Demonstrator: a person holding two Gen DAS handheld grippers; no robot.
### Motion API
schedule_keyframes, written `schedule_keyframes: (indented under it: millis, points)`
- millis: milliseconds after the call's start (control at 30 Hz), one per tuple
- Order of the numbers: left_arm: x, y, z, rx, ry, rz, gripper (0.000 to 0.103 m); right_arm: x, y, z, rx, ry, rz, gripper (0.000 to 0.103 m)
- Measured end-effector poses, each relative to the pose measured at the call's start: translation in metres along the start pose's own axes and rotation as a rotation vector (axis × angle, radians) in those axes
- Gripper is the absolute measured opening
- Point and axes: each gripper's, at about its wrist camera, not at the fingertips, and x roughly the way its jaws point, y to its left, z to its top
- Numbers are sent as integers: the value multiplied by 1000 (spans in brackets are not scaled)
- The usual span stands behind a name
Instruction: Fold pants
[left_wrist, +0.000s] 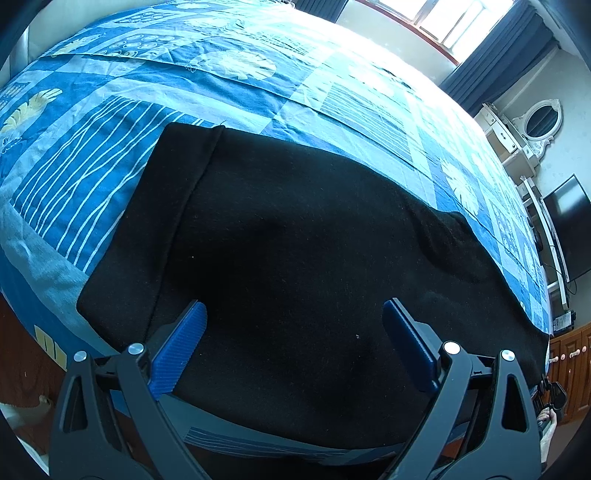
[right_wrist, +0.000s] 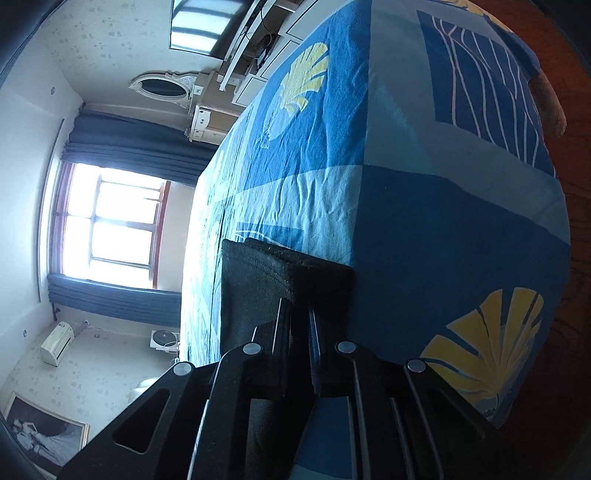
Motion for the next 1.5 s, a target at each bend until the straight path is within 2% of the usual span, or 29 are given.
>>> schedule_keyframes:
  millis: [67,233,567,600,633,667,700,800,933,1033,1100,1167,1200,1333,1433,1500]
  points:
    - [0,0,0,-6,0,-2,96,4,9,-12,-9,30,16,29]
    - [-1,1,0,-9,-1,-1,96,22,24,-59,-56,161,49,36]
    - [-1,2,0,-12,-1,-9,96,55,43,-162,-144,409,86,37]
    - [-1,2,0,-9,-1,-7,96,58,47,-167,-170,411,78,37]
    - [-2,1,0,-6,-2,-5,96,61,51,-170,-200,418,67,31]
    - [-2,0,0,-3,-2,-2,96,64,55,-172,-220,434,51,12]
    - [-2,0,-1,-1,-2,-1,96,65,55,-174,-218,446,45,7]
    - [-2,-1,-2,6,-2,-3,96,54,59,-173,-223,439,45,6]
    - [-2,-1,-3,10,-3,-1,96,57,47,-172,-193,450,34,6]
    - [-2,-1,-3,5,-4,-1,96,63,42,-175,-135,455,62,11]
    - [-2,-1,-3,3,-3,-4,96,66,46,-185,-147,477,83,19]
    - [-2,0,-3,-1,-3,-9,96,69,55,-200,-191,500,97,32]
    - [-2,0,-2,-2,-4,-9,96,72,59,-208,-207,525,104,34]
    - [-3,0,-3,7,-4,-3,96,83,69,-238,-252,599,107,35]
    - [-3,-1,-4,14,-6,0,96,83,77,-247,-310,596,88,35]
    - [-3,-1,-4,12,-6,-2,96,84,83,-250,-367,599,63,31]
